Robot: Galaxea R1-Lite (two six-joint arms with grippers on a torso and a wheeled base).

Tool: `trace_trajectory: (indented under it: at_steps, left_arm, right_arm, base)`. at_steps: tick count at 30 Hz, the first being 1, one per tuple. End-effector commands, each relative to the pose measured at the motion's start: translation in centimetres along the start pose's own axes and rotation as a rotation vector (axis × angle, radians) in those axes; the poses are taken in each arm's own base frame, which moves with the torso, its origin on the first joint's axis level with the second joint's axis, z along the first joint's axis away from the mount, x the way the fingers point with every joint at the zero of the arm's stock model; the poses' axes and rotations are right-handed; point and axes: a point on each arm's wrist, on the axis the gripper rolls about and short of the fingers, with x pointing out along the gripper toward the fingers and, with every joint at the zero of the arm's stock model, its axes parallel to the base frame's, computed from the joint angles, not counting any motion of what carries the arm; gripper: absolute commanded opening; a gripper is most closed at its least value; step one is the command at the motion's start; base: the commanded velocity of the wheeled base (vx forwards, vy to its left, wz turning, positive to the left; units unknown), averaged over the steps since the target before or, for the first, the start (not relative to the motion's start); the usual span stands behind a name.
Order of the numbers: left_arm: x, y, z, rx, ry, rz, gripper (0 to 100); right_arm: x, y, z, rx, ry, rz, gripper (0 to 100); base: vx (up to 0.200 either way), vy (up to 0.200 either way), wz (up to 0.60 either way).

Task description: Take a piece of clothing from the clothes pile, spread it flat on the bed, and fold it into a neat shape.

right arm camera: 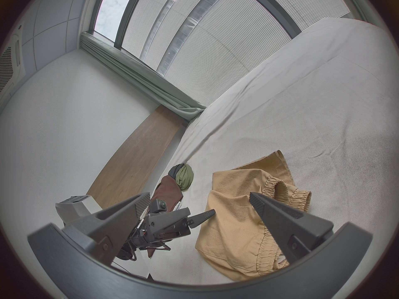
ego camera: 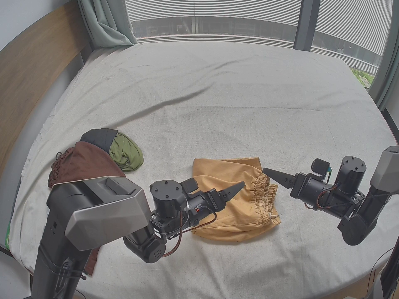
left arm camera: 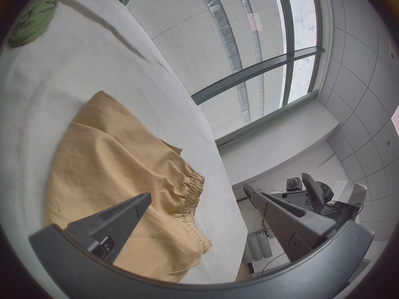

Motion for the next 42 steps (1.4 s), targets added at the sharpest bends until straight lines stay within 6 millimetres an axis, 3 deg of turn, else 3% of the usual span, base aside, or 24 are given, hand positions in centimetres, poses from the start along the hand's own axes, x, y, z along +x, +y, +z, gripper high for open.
trace_trajectory:
  at_steps: [1,17,30,42]
  left_arm:
    - [-0.4,0.3,0.3,0.001,-0.008,0.015,100]
    - [-4.7,1.1,3.7,0.093,-0.06,0.104,100]
    - [-12.1,1.7,8.3,0.271,-0.084,0.193,100]
    - [-15.9,2.6,10.3,0.34,-0.107,0.254,100]
  right_arm:
    - [0.1,0.0,-0.2,0.002,0.007,0.002,100]
    - [0.1,0.3,-0.8,0.003,0.03,0.007,100]
    - [0.4,0.7,-1.6,0.008,0.058,0.015,100]
    - [0.4,1.0,-2.0,0.01,0.073,0.02,100]
  base:
    - [0.0,0.0,0.0]
    - [0.0,0.0,0.0]
    - [0.0,0.0,0.0]
    - [0.0,0.0,0.0]
